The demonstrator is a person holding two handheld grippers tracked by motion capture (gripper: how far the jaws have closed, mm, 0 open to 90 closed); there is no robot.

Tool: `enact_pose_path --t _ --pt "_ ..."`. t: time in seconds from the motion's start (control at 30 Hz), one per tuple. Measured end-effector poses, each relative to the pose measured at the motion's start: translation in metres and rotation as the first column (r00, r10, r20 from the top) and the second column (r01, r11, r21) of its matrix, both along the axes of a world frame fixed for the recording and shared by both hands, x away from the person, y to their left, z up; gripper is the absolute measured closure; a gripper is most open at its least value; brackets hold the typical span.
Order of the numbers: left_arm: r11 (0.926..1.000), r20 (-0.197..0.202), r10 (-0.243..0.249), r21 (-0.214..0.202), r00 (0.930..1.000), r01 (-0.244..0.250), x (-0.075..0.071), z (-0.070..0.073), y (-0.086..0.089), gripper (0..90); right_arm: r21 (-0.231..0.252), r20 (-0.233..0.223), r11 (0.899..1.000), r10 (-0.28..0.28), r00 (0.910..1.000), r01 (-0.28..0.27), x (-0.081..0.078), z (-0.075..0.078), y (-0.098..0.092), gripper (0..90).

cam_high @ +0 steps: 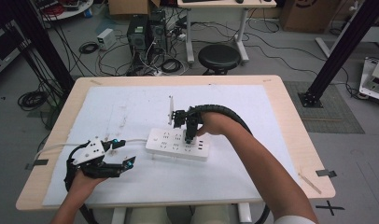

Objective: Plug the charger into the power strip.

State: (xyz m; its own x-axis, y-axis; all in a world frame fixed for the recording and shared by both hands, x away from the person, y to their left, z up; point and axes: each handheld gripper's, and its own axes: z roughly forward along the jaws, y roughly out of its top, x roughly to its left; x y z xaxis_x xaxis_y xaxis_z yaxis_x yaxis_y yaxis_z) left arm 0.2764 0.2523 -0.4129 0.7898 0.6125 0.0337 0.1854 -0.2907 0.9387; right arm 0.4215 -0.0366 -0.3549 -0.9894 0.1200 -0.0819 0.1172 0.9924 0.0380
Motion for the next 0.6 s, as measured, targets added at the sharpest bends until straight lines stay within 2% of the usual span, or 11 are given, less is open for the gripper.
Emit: enact_pose_path --t 0.23,0.4,0.47,0.6 --pt "1.0 -0.002 -0.003 -0.002 1.0 0.003 0.001 -0.002 -0.002 27.8 -0.014 -0.004 1.0 0.0 1.0 0.0 0.002 -0.003 0.005 64.3" --pt "1.0 0.001 0.002 -0.006 1.0 -0.002 0.001 -0.001 -0.001 27.8 -0.001 -0.007 1.0 -0.019 0.9998 0.019 0.002 -0.005 0.002 64.2" --pt "1.0 0.0 -0.001 -0.01 1.0 0.001 0.001 -0.001 -0.002 27.8 0.034 -0.003 0.999 -0.025 0.9997 0.025 0.002 -0.006 -0.002 64.0" --pt "0.9999 0.005 -0.002 -0.011 1.0 0.002 0.001 0.001 -0.002 27.8 0.066 -0.004 0.997 -0.044 0.999 0.044 0.0 -0.006 -0.006 63.8"
